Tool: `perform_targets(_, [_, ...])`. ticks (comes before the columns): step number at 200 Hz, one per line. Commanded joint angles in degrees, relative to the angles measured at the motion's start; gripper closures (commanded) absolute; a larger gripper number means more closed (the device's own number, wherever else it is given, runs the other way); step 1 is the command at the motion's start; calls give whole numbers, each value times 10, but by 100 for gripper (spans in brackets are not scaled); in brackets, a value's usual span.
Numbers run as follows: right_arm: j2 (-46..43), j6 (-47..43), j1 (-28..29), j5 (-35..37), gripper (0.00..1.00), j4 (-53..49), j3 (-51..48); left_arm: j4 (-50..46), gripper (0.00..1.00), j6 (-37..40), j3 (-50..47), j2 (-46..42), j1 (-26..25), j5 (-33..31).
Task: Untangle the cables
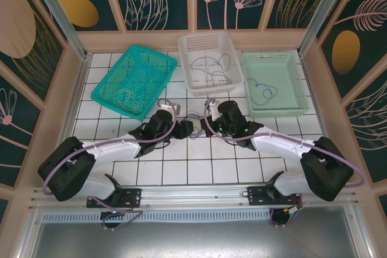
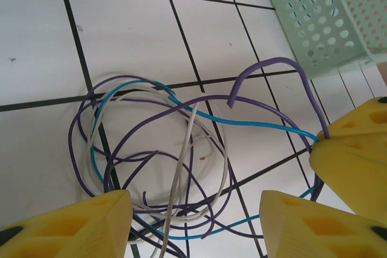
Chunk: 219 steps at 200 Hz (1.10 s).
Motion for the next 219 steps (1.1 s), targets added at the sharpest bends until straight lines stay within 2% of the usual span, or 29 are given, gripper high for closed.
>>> perform_targets(1, [-27,14,-19,-56,100,47,-17,18,42,36,16,-1,-3,0])
perform_targets(26, [-36,15,-37,-101,100,51,-20,12,41,62,21,-3,-3,4])
perform_targets(57, [-62,18,-50,-106,100,52,-25,-7,41,71,27,4,-3,-9])
perform_targets(79, [-85,5,-52,-102,100,43,-29,-6,39,73,18,-21,-2,-18])
perform_targets(106, [-86,-17,-53,-50,100,4,-29,52,28,70,-12,-93,-2,-27])
perform_targets(123, [-85,-19,-53,-44,100,5,-35,111,20,53,-44,-136,-2,-44])
perform_targets(136, [-86,-13,-54,-52,100,17,-40,152,17,47,-57,-149,-1,-36])
perform_targets(179, [-88,-6,-51,-74,100,49,-44,126,19,38,-1,-78,-1,38])
perform_targets(219, [-96,-10,-49,-87,100,53,-50,145,19,25,16,-20,-1,53])
